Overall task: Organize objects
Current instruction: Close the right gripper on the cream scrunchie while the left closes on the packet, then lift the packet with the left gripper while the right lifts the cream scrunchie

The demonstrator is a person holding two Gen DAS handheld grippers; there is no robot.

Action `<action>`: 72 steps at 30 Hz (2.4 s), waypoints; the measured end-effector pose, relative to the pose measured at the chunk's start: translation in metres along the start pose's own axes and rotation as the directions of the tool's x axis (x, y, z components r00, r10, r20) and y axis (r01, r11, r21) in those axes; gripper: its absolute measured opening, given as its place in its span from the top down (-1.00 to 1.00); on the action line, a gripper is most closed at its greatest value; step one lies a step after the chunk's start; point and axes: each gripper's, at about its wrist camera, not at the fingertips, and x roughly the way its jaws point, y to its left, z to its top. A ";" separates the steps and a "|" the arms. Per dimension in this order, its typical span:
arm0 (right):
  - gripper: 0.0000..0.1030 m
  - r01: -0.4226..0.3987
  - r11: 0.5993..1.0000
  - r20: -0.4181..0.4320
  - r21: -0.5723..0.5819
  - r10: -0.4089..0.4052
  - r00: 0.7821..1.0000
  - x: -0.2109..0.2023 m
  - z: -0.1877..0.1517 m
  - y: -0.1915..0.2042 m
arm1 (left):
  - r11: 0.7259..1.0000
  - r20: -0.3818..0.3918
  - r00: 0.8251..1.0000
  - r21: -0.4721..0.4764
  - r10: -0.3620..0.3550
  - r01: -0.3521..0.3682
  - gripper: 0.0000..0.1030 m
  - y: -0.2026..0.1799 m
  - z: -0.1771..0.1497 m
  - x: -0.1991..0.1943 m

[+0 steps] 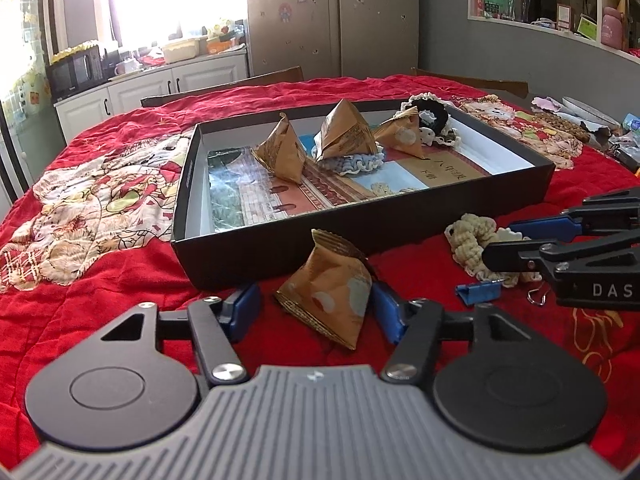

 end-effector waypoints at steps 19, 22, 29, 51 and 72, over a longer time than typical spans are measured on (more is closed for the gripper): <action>0.71 0.074 0.997 -0.014 -0.032 -0.074 0.997 0.015 0.000 0.000 | 1.000 0.000 1.000 -0.005 -0.008 0.008 -0.06 0.000 -0.001 0.000; 0.71 0.070 0.997 -0.012 -0.029 -0.070 0.997 0.015 0.001 0.000 | 1.000 0.001 1.000 -0.006 -0.008 0.008 0.00 -0.001 -0.001 0.000; 0.72 0.069 0.997 -0.010 -0.031 -0.070 0.998 0.014 0.000 0.000 | 1.000 0.003 1.000 -0.004 -0.004 0.004 0.10 -0.002 -0.001 0.000; 0.74 0.033 0.999 0.029 -0.042 -0.032 0.999 -0.005 0.004 0.003 | 0.999 0.013 0.999 -0.011 -0.040 0.040 0.19 -0.003 0.003 -0.016; 0.74 -0.017 0.997 0.155 -0.069 0.028 0.988 -0.052 0.029 0.016 | 0.999 0.102 0.994 -0.026 -0.042 0.045 0.19 -0.001 0.028 -0.053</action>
